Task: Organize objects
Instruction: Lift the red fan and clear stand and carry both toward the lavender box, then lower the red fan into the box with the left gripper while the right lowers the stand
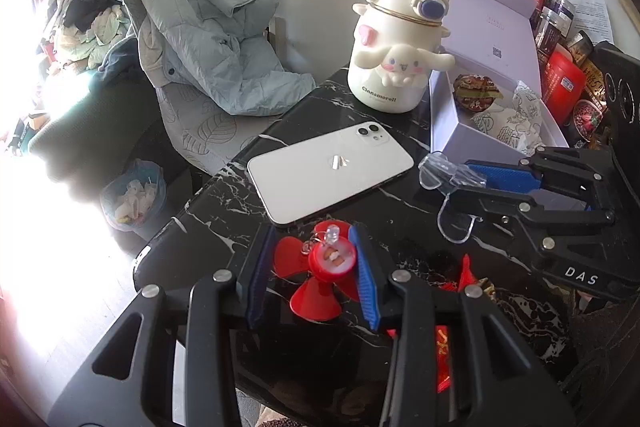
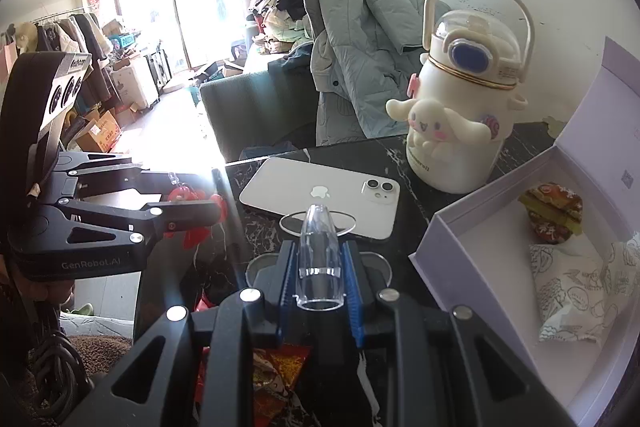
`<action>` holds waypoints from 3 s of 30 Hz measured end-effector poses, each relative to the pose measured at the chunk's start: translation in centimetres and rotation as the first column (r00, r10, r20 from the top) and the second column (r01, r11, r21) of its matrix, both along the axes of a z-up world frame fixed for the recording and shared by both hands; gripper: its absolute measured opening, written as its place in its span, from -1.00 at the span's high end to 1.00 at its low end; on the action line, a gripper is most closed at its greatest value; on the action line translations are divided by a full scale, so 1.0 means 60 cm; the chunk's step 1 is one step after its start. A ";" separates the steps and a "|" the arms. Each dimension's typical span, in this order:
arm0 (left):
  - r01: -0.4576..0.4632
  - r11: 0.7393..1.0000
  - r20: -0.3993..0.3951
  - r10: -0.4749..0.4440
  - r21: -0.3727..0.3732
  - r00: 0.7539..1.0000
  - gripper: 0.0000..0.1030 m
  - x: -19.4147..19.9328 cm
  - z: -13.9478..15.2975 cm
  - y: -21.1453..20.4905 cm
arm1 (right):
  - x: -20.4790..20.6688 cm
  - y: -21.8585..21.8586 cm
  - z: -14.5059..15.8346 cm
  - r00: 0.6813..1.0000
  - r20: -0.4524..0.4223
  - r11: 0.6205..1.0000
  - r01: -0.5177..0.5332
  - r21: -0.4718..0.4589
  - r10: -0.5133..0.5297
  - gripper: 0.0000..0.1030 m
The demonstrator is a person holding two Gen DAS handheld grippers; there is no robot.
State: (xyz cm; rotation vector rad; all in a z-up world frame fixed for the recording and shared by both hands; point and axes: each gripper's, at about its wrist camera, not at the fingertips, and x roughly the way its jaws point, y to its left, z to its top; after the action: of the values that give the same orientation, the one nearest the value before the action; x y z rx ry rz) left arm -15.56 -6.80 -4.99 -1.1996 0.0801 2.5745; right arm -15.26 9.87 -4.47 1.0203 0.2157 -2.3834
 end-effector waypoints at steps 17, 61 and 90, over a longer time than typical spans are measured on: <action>0.038 0.999 -0.040 -0.038 -0.012 0.998 0.30 0.011 0.057 0.041 | 0.024 0.040 0.060 0.999 -0.030 1.000 0.022 0.001 -0.022 0.55; 0.361 0.932 -0.032 -0.362 -0.032 0.932 0.29 -0.026 0.104 0.302 | 0.057 0.249 0.122 0.946 -0.079 0.948 0.318 0.015 -0.315 0.55; 0.416 0.908 -0.051 -0.418 -0.040 0.907 0.29 -0.154 0.124 0.405 | -0.074 0.354 0.158 0.903 -0.125 0.911 0.407 -0.063 -0.412 0.55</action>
State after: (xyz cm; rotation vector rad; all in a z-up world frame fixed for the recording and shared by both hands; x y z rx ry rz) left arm -24.79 17.47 2.44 -0.9873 0.3489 2.2345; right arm -19.71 31.11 5.03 0.9620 0.0025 -2.8305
